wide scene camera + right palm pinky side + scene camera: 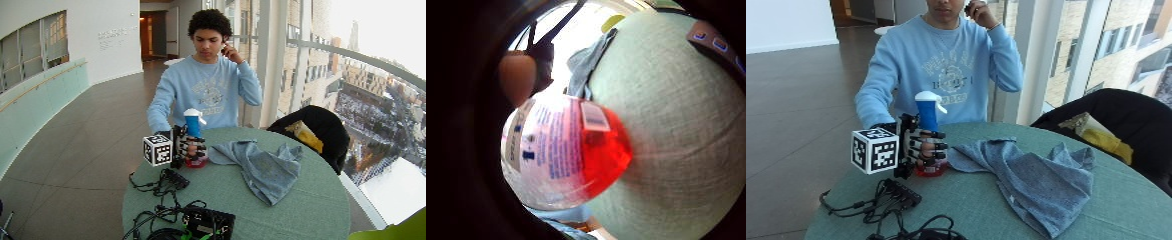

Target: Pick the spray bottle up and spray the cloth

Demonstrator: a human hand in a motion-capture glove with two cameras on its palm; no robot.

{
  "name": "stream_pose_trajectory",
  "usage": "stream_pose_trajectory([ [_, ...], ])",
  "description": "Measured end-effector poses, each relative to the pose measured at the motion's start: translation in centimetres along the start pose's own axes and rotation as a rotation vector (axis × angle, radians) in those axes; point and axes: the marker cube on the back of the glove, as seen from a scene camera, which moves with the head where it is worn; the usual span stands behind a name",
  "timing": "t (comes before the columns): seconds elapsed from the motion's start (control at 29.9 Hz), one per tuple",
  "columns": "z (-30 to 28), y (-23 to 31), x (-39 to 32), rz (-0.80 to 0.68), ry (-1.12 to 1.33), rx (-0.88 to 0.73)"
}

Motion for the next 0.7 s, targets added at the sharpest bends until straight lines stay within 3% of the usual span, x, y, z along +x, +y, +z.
stream_pose_trajectory([
  [0.2,0.1,-0.5,0.0,-0.029,0.070,0.011],
  [0.47,0.3,-0.5,-0.2,-0.069,0.135,0.171],
  [0.7,-0.3,-1.4,-2.2,0.006,0.234,0.226],
])
